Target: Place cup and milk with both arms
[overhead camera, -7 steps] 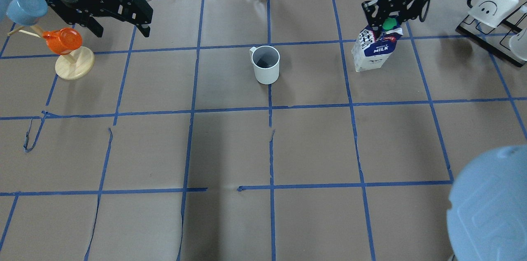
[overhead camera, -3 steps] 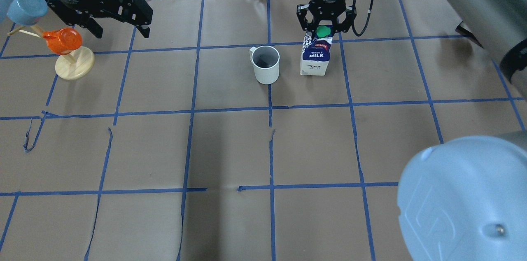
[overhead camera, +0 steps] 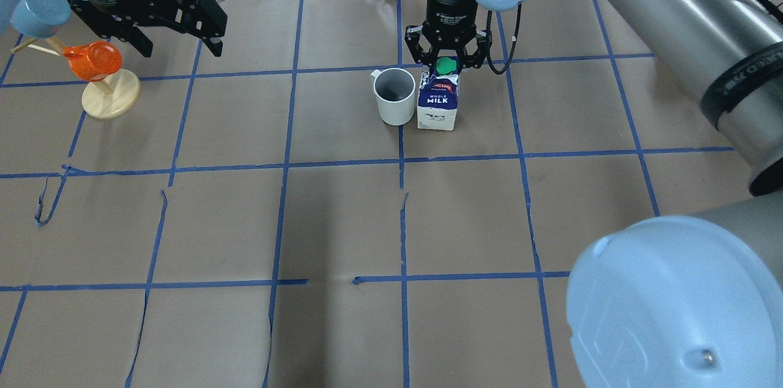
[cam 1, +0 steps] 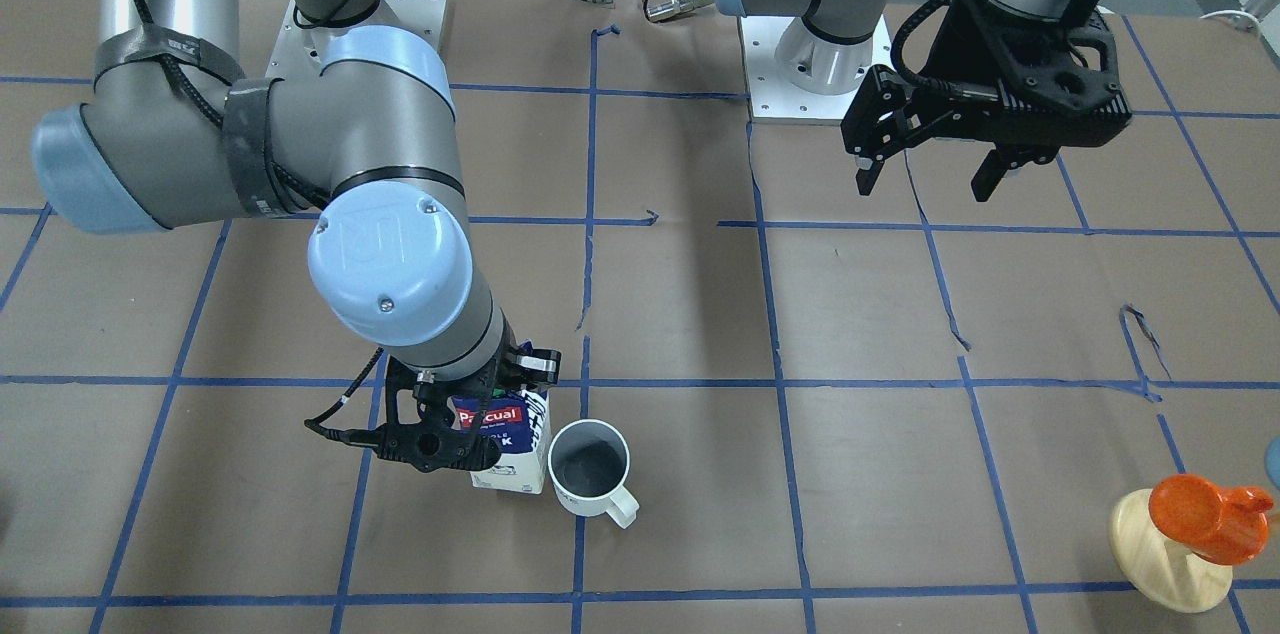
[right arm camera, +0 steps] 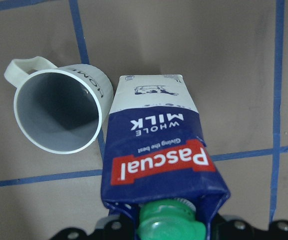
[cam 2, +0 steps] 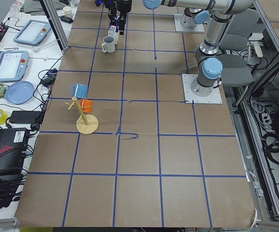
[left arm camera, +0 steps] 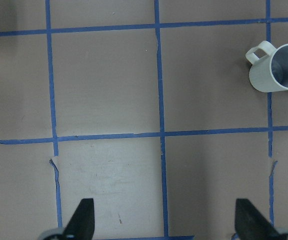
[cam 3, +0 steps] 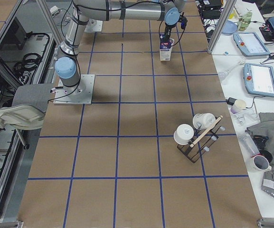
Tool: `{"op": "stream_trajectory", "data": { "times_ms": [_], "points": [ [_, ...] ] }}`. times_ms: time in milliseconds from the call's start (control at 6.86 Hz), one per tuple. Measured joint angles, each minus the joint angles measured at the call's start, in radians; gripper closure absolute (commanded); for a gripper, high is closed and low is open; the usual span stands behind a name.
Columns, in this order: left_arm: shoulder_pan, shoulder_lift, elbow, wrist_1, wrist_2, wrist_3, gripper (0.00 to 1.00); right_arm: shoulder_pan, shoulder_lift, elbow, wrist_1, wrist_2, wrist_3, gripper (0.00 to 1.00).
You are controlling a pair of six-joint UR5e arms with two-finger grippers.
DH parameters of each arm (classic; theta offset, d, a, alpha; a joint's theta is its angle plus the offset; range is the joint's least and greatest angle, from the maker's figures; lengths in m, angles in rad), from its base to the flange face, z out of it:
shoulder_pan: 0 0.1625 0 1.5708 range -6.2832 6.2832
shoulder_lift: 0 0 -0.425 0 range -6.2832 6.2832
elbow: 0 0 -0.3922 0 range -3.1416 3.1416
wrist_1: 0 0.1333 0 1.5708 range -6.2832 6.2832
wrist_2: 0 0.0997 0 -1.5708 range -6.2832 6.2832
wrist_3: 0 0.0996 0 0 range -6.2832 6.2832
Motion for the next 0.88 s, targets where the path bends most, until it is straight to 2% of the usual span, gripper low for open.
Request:
{"op": "stream_trajectory", "data": {
  "times_ms": [583,875],
  "points": [
    [0.0,0.009,-0.014,0.0,-0.001,0.001,0.0,0.004,0.013,0.002,-0.006,-0.018,-0.019,0.53],
    [0.0,0.009,-0.015,0.001,0.0,0.001,0.0,0.004,0.015,0.0,-0.014,-0.027,-0.024,0.0]
  ]
}}
